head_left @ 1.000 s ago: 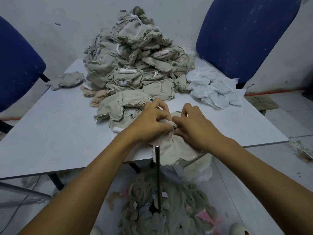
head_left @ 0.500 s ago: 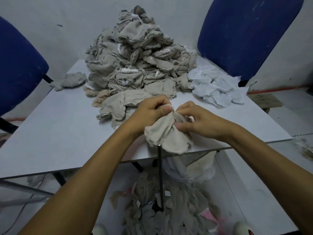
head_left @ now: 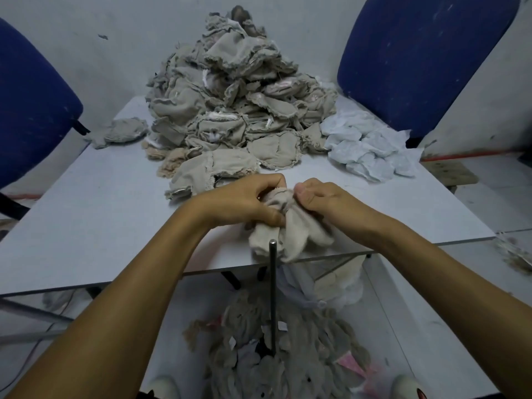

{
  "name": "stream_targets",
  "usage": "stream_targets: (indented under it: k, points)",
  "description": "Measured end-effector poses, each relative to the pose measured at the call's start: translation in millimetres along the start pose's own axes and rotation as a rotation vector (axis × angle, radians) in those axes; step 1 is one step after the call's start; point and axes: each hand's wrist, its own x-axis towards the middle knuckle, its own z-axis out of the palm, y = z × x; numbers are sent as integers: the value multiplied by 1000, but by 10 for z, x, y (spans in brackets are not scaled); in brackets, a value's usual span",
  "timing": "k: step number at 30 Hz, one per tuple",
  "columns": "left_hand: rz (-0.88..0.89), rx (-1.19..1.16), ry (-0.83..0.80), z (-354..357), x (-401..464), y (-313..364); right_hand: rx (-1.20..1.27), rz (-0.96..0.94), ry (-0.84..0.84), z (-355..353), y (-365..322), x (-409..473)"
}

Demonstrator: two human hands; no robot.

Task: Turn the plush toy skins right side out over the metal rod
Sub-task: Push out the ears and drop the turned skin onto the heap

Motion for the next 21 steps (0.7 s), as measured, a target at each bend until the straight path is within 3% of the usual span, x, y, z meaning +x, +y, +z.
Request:
stream_targets:
  k: [4, 7, 9, 12, 16, 21]
  points:
    - [76, 204, 124, 28, -40, -26, -417, 8, -159, -18, -56, -10]
    - [171, 306, 279, 26, -118, 19, -440, -104, -54, -16, -106, -8]
    - [358, 428, 467, 21, -181, 70, -390, -212, 12, 1, -210, -12]
    - [637, 594, 645, 64, -275, 155, -515, -432, 128, 28, -355, -44]
    - [843, 755, 712, 157, -394, 205, -698, -674, 273, 165, -401, -217]
    - [875, 833, 687, 277, -572, 112, -830, -792, 346, 326, -300, -358]
